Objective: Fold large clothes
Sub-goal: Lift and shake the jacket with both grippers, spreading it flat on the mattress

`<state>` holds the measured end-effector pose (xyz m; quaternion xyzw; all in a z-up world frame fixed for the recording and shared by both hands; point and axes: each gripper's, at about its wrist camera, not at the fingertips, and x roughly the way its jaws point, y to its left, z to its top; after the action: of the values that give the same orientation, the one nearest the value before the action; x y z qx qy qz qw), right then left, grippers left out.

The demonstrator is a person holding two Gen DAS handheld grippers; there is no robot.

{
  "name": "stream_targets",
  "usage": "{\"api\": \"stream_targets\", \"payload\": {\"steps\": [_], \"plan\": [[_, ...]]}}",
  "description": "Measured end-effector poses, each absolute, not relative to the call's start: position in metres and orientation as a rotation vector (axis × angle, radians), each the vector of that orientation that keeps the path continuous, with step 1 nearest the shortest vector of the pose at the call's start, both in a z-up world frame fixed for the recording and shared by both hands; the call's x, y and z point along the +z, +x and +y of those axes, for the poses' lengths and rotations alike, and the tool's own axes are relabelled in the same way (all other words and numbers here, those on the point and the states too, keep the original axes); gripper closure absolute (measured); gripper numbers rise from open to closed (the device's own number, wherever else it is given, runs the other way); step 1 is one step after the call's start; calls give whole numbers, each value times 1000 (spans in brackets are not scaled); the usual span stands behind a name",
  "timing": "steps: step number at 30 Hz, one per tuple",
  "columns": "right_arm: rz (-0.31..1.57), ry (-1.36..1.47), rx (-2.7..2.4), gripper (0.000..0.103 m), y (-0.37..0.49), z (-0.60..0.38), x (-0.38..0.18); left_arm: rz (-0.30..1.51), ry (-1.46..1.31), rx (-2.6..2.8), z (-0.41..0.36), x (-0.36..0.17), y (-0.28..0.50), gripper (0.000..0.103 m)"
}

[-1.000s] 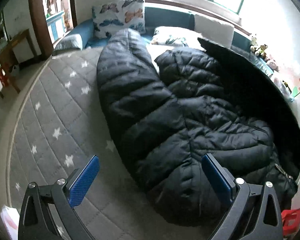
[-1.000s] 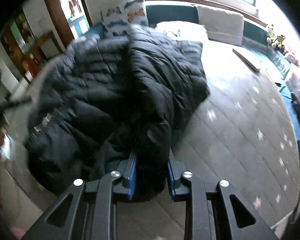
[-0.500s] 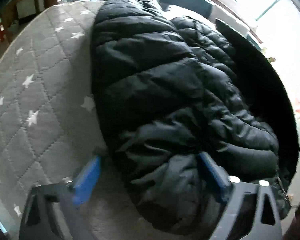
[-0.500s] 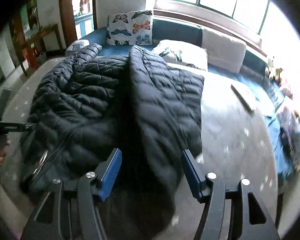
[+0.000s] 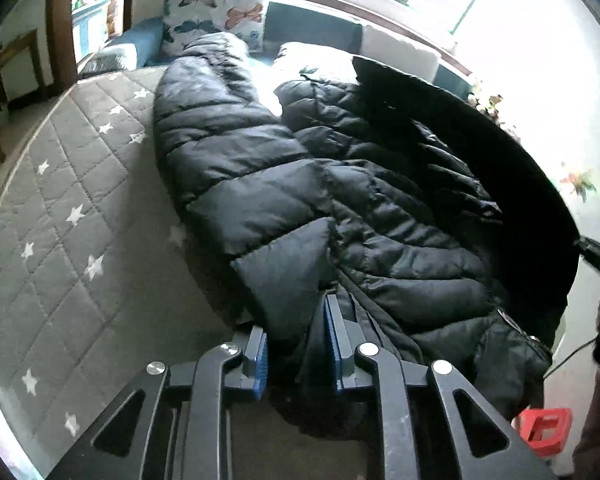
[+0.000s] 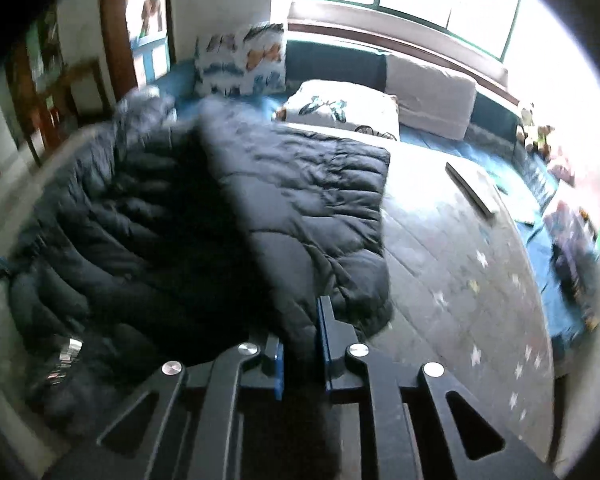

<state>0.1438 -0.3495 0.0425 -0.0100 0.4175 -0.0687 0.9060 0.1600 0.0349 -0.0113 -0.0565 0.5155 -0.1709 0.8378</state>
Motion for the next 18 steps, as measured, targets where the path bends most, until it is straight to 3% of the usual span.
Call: {"api": "stream_targets", "payload": {"steps": [3, 8, 12, 16, 18], "plan": [[846, 62, -140, 90, 103, -371, 43, 1098, -65, -380, 35, -11, 125, 79], [948, 85, -198, 89, 61, -387, -9, 1174, -48, -404, 33, -37, 74, 79], [1039, -17, -241, 82, 59, -385, -40, 1167, -63, -400, 35, -31, 70, 78], [1018, -222, -253, 80, 59, -361, -15, 1181, -67, -409, 39, -17, 74, 69], [999, -298, -228, 70, 60, -347, -6, 1185, -53, -413, 42, -11, 71, 58]]}}
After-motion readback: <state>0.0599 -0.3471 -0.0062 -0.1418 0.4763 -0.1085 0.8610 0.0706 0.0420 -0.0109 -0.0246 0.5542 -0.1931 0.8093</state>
